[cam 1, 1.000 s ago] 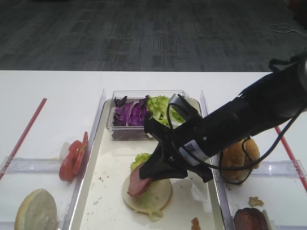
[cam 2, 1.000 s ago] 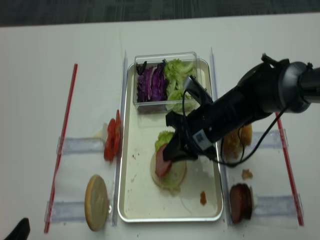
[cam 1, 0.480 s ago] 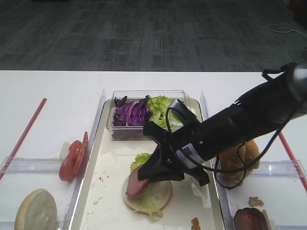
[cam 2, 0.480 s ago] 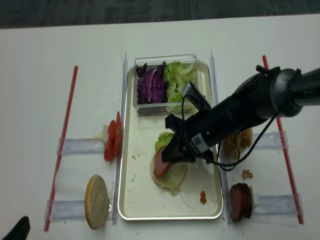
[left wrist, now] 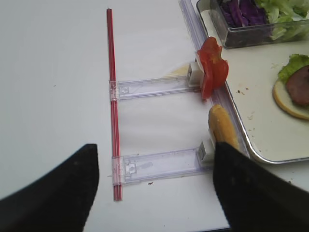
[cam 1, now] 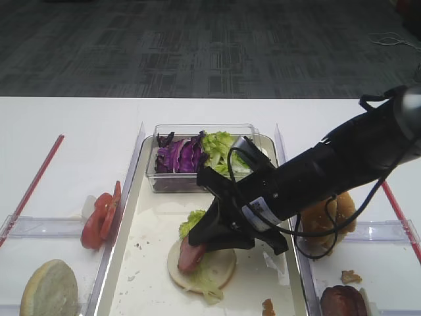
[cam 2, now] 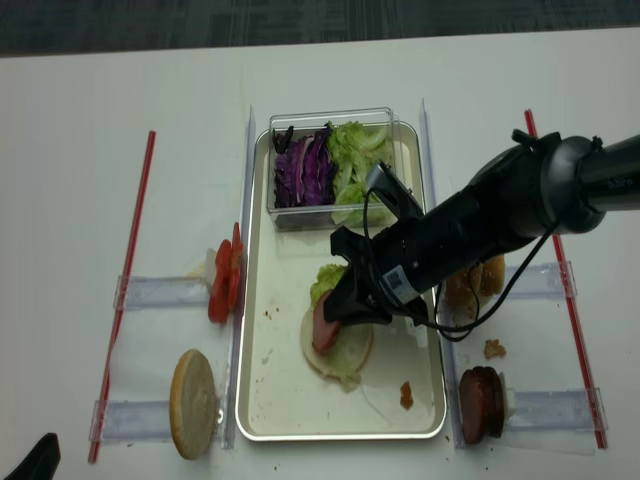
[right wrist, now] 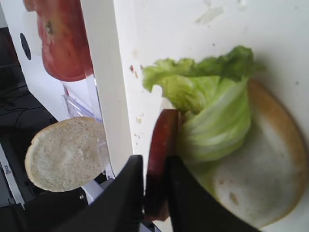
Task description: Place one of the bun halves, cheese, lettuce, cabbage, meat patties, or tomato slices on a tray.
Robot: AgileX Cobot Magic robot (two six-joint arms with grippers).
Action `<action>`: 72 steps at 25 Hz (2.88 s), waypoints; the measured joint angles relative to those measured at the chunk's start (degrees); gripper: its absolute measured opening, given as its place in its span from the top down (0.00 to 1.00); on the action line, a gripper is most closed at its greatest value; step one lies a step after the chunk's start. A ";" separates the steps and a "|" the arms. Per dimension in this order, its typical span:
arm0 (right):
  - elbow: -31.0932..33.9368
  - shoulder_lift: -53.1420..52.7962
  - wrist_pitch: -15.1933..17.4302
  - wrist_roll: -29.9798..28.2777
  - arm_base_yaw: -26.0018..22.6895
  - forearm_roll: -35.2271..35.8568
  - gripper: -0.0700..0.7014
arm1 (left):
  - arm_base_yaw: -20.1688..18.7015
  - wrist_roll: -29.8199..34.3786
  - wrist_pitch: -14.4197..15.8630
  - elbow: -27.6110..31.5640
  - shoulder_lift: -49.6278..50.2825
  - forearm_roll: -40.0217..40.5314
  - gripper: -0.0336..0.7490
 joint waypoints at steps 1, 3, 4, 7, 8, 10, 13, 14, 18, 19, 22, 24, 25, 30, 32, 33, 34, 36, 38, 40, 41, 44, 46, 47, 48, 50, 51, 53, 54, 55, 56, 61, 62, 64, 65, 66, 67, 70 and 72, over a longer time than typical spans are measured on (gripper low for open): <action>0.00 0.00 -0.05 0.00 0.00 0.00 0.67 | 0.00 0.00 0.00 0.00 0.00 0.00 0.35; 0.00 0.00 -0.05 0.00 0.00 0.00 0.63 | 0.00 0.00 0.00 0.00 0.00 0.00 0.35; 0.00 0.00 -0.05 0.00 0.00 0.00 0.60 | 0.00 0.00 0.00 0.00 0.00 0.00 0.35; 0.00 0.00 -0.18 0.00 0.00 0.00 0.51 | 0.00 0.00 0.00 0.00 0.00 0.00 0.35; -0.09 0.00 -0.18 0.00 0.00 0.00 0.48 | 0.00 0.00 0.00 0.00 0.00 0.00 0.35; -0.09 0.00 -0.18 0.00 0.00 0.00 0.43 | 0.00 0.00 0.00 0.00 0.00 0.00 0.35; -0.09 0.00 -0.18 0.15 0.00 -0.34 0.37 | 0.00 0.00 0.00 0.00 0.00 0.00 0.35; -0.09 0.00 -0.18 0.57 0.00 -0.84 0.36 | 0.00 0.00 0.00 0.00 0.00 0.00 0.35; -0.09 -0.11 -0.18 2.24 0.00 -3.22 0.35 | 0.00 0.00 0.00 0.00 0.00 0.00 0.35; -0.09 -0.51 -0.18 2.36 0.00 -3.48 0.35 | 0.00 0.00 0.00 0.00 0.00 0.00 0.35; -0.09 -1.90 -0.86 3.33 0.00 -4.45 0.35 | 0.00 0.00 0.00 0.00 0.00 0.00 0.35; -0.09 -3.02 -1.60 4.68 0.00 -6.02 0.35 | 0.00 0.00 0.00 0.00 0.00 0.00 0.35; -0.09 -3.41 -1.82 5.44 0.00 -6.77 0.35 | 0.00 0.00 0.00 0.00 0.00 0.00 0.35; -0.09 -5.86 -2.85 9.06 0.00 -10.83 0.35 | 0.00 0.00 0.00 0.00 0.00 0.00 0.35; -0.36 -6.61 -3.06 10.77 0.00 -12.55 0.35 | 0.00 0.00 0.00 0.00 0.00 0.00 0.35; -0.92 -6.87 -3.05 11.91 0.00 -13.88 0.35 | 0.00 0.00 0.00 0.00 0.00 0.00 0.35; -1.45 -7.17 -3.05 13.05 0.00 -15.49 0.35 | 0.00 0.00 0.00 0.00 0.00 0.00 0.35; -3.18 -7.60 -2.80 16.36 0.00 -18.88 0.35 | 0.00 0.00 0.00 0.00 0.00 0.00 0.35; -4.96 -8.08 -2.08 19.21 0.00 -22.11 0.35 | 0.00 0.00 0.00 0.00 0.00 0.00 0.35; -7.07 -8.59 -0.94 22.23 0.00 -25.21 0.35 | 0.00 0.00 0.00 0.00 0.00 0.00 0.35; -8.03 -8.71 -0.11 23.84 0.00 -27.11 0.35 | 0.00 0.00 0.00 0.00 0.00 0.00 0.35; -11.75 -8.71 2.59 28.42 0.00 -32.62 0.35 | 0.00 0.00 0.00 0.00 0.00 0.00 0.35; -14.06 -8.71 4.49 31.28 0.00 -36.42 0.35 | 0.00 0.00 0.00 0.00 0.00 0.00 0.35; -15.40 -8.71 5.51 32.82 0.00 -38.11 0.35 | 0.00 0.00 0.00 0.00 0.00 0.00 0.35; -16.80 -8.71 6.65 34.12 0.00 -40.20 0.35 | 0.00 0.00 0.00 0.00 0.00 0.00 0.35; -19.52 -8.71 8.95 37.43 0.00 -44.50 0.35 | 0.00 0.00 0.00 0.00 0.00 0.00 0.35; -21.10 -8.71 10.16 39.25 0.00 -47.07 0.35 | 0.00 0.00 0.00 0.00 0.00 0.00 0.35; -24.12 -8.71 12.71 42.64 0.00 -52.54 0.35 | 0.00 0.00 0.00 0.00 0.00 0.00 0.35; -25.80 -8.71 14.22 44.31 0.00 -54.77 0.35 | 0.00 0.00 0.00 0.00 0.00 0.00 0.35; -27.52 -8.71 15.75 45.87 0.00 -57.34 0.35 | 0.00 0.00 0.00 0.00 0.00 0.00 0.35; -28.89 -8.71 17.24 47.05 0.00 -59.83 0.35 | 0.00 0.00 0.00 0.00 0.00 0.00 0.35; -35.61 -8.71 19.63 52.12 0.00 -71.15 0.35 | 0.00 0.00 0.00 0.00 0.00 0.00 0.35; -36.57 -8.71 19.74 52.87 0.00 -73.30 0.35 | 0.00 0.00 0.00 0.00 0.00 0.00 0.35; -37.65 -8.83 19.74 53.94 0.00 -75.97 0.35 | 0.00 0.00 0.00 0.00 0.00 0.00 0.35; -37.89 -8.83 19.86 54.23 0.00 -76.54 0.35 | 0.00 0.00 0.00 0.00 0.00 0.00 0.35; -38.13 -8.83 19.94 54.33 0.00 -76.80 0.35 | 0.00 0.00 0.00 0.00 0.00 0.00 0.35; -38.23 -8.83 19.94 54.45 0.00 -77.19 0.35 | 0.00 0.00 0.00 0.00 0.00 0.00 0.35; -38.23 -8.83 20.08 54.45 0.00 -78.43 0.35 | 0.00 0.00 0.00 0.00 0.00 0.00 0.35; -38.23 -8.83 20.19 54.45 0.00 -79.67 0.35 | 0.00 0.00 0.00 0.00 0.00 0.00 0.35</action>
